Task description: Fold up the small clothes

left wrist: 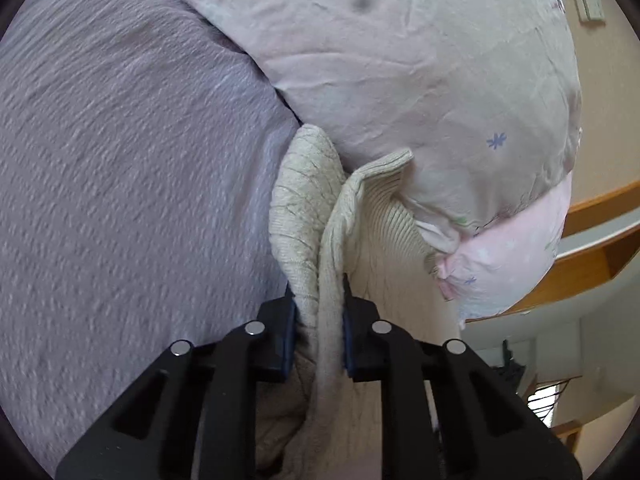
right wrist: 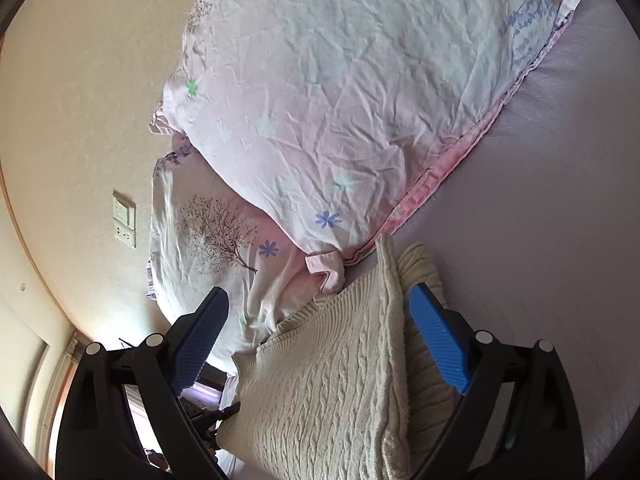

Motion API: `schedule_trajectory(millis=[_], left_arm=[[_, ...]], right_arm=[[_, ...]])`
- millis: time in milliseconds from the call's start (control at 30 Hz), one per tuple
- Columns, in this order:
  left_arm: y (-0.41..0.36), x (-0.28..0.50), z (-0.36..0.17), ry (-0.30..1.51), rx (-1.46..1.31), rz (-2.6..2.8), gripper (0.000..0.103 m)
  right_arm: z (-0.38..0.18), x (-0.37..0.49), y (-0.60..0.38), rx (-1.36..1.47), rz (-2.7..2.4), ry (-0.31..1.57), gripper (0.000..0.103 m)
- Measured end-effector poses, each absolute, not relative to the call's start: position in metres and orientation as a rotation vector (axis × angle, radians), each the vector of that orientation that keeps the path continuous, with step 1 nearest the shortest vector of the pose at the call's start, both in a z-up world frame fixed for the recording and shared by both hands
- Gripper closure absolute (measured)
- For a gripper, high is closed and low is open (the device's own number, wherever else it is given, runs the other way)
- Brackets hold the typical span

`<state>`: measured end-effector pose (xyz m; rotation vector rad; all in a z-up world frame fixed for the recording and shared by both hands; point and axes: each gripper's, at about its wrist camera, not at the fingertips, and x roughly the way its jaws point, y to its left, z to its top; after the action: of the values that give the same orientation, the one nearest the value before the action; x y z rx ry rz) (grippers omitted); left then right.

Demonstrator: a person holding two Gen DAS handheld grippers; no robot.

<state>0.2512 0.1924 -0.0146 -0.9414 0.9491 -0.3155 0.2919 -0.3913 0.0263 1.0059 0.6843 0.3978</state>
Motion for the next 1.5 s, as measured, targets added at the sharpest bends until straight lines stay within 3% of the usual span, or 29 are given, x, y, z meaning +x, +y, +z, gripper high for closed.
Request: schedule_trajectory(millis=[200,367,467,633,700,733,767,800,833,1000,1200,1333,1400,1433,1467,1500], left_arm=[[0.156,0.24,0.042,0.8,-1.038,-0.521,0.088],[0.042,0.261,0.096,0.784,-1.001,-0.766,0.088],[-0.048,0.288,0.096,0.835,-0.977,-0.896,0.088],[-0.172,0.324,0.054,1.053,-1.035,-1.037,0.084],[-0.165,0.319,0.06,1.0,-1.046,-1.11,0.083],[-0.157,0.317,0.065,0.968,-1.024,-1.102,0.078],[-0.136,0.312,0.073,0.918,-0.979,-1.058,0.072],[-0.114,0.307,0.078,0.888,-0.934,-0.993,0.056],[-0.1,0.302,0.079,0.878,-0.897,-0.933,0.049],[-0.042,0.29,0.058,0.953,-0.717,-0.648,0.04],[-0.053,0.294,0.021,1.09,-0.643,-0.609,0.034],[-0.055,0.293,0.005,1.098,-0.597,-0.587,0.027],[-0.054,0.287,-0.003,1.074,-0.623,-0.604,0.027],[-0.054,0.286,-0.004,1.067,-0.617,-0.611,0.035],[-0.059,0.287,-0.001,1.071,-0.605,-0.618,0.042],[-0.054,0.286,0.0,1.067,-0.606,-0.632,0.055]], right_arm=[[0.034,0.288,-0.397,1.006,0.398,0.659,0.009],[0.043,0.285,-0.403,0.971,0.367,0.636,0.009],[0.045,0.287,-0.406,0.937,0.341,0.634,0.009],[0.037,0.295,-0.416,0.896,0.297,0.69,0.009],[0.034,0.297,-0.424,0.933,0.303,0.714,0.009],[0.033,0.298,-0.426,0.942,0.309,0.722,0.009],[0.03,0.3,-0.427,0.957,0.322,0.744,0.009],[0.028,0.302,-0.427,0.967,0.335,0.766,0.009],[0.025,0.305,-0.425,0.976,0.346,0.794,0.009],[0.007,0.323,-0.399,0.924,0.401,0.992,0.009],[0.007,0.322,-0.387,0.848,0.404,0.998,0.012],[0.005,0.32,-0.379,0.781,0.401,1.022,0.031],[0.002,0.319,-0.377,0.746,0.389,1.034,0.047],[0.0,0.318,-0.378,0.763,0.398,1.03,0.062],[0.0,0.318,-0.378,0.794,0.43,1.022,0.067],[0.002,0.316,-0.378,0.811,0.462,1.001,0.068]])
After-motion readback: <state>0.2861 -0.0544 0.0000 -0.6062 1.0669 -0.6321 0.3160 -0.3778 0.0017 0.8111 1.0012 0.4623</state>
